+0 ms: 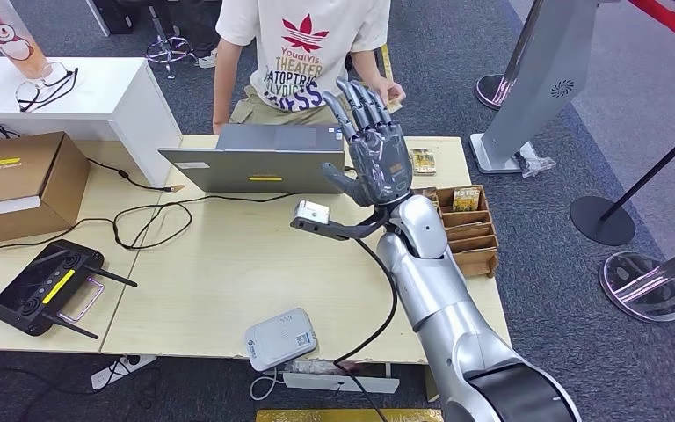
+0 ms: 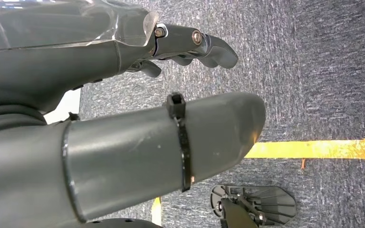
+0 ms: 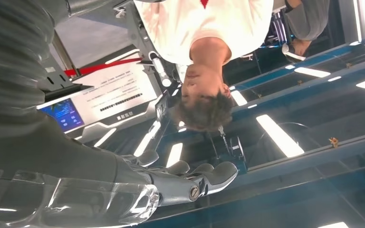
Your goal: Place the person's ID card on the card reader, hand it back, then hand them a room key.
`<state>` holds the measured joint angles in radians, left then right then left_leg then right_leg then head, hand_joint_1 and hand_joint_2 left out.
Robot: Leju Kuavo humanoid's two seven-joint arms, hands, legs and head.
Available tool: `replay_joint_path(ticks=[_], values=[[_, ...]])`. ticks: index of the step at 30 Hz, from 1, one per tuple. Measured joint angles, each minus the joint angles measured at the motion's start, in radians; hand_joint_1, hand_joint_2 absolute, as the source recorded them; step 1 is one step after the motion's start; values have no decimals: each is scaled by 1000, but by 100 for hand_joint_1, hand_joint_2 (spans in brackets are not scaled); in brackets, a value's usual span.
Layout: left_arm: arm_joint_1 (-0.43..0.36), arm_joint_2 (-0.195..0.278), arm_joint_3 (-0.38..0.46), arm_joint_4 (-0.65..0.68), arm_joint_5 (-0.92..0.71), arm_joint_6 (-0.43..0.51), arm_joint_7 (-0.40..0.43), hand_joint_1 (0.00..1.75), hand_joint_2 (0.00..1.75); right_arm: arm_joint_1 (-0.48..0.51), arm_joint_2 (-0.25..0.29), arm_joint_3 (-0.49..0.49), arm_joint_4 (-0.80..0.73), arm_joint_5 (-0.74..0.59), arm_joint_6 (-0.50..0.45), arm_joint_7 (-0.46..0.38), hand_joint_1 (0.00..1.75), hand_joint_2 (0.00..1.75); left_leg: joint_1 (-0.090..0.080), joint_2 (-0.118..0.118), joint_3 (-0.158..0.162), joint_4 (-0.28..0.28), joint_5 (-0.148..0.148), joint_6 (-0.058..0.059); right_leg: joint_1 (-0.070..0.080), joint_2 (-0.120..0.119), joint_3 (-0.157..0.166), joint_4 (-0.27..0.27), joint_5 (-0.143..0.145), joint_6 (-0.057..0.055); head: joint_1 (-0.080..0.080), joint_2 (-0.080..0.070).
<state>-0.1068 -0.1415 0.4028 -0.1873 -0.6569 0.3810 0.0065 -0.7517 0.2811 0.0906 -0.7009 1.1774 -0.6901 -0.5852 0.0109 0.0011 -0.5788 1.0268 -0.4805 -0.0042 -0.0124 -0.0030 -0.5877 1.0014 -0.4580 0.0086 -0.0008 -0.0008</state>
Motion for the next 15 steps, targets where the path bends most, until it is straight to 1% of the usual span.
replay_joint_path(ticks=[3,6,8,11,15], values=[[-1,0,0,0,-11,-6,-2,0,0,8,0,-8,-8,-19,0,-20,0,175,0,0,0,0,0,0,0,0,0,0,0,0,0,0],[-2,0,-2,0,-28,-19,-8,0,0,23,-3,-25,-23,-78,0,-68,0,175,0,0,0,0,0,0,0,0,0,0,0,0,0,0],[-4,0,-4,0,-40,-28,-9,0,0,36,-11,-32,-35,-142,0,-94,0,175,0,0,0,0,0,0,0,0,0,0,0,0,0,0],[-6,0,-7,0,-48,-37,-10,0,0,62,-27,-24,-63,-259,0,-108,0,175,0,0,0,0,0,0,0,0,0,0,0,0,0,0],[-7,1,-11,0,-49,-42,-10,0,0,98,-52,31,-109,-433,0,-106,0,175,0,0,0,0,0,0,0,0,0,0,0,0,0,0]])
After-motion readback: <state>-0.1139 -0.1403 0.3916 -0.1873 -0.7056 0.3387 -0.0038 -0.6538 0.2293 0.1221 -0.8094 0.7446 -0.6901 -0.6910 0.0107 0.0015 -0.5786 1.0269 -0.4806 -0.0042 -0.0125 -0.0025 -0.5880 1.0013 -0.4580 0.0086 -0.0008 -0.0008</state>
